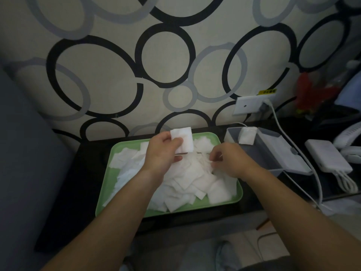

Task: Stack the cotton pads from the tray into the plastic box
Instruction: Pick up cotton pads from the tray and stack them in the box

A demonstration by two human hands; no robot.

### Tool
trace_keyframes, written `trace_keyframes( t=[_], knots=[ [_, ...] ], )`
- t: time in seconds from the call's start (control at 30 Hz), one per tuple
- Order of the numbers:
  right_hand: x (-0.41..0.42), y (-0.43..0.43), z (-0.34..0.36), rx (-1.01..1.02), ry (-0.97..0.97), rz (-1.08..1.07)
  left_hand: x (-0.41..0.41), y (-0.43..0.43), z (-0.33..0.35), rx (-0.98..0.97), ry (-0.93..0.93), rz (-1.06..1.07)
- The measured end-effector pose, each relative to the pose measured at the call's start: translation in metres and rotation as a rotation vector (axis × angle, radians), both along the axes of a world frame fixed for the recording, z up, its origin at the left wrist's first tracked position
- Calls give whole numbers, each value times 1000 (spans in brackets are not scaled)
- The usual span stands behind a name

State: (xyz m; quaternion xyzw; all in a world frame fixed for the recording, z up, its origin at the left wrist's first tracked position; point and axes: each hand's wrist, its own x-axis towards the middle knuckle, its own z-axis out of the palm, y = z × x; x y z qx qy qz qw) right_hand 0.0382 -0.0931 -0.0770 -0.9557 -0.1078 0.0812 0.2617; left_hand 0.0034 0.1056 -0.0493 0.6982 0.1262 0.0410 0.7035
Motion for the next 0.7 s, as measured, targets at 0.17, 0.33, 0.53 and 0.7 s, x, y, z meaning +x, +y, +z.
trace_keyframes(
  t=[0.17,0.33,0.53,0.7],
  knots=[
    [-4,-2,18,184,-146,-127,2,0,-4,24,-7,-12],
    [-15,-2,41,852,91,-149,1,0,-9,99,18,-88],
    [-17,6,37,871,185,17,-6,-3,-6,122,19,-222],
    [-15,11,38,731,-2,22,-9,-1,-3,121,21,-287]
  ],
)
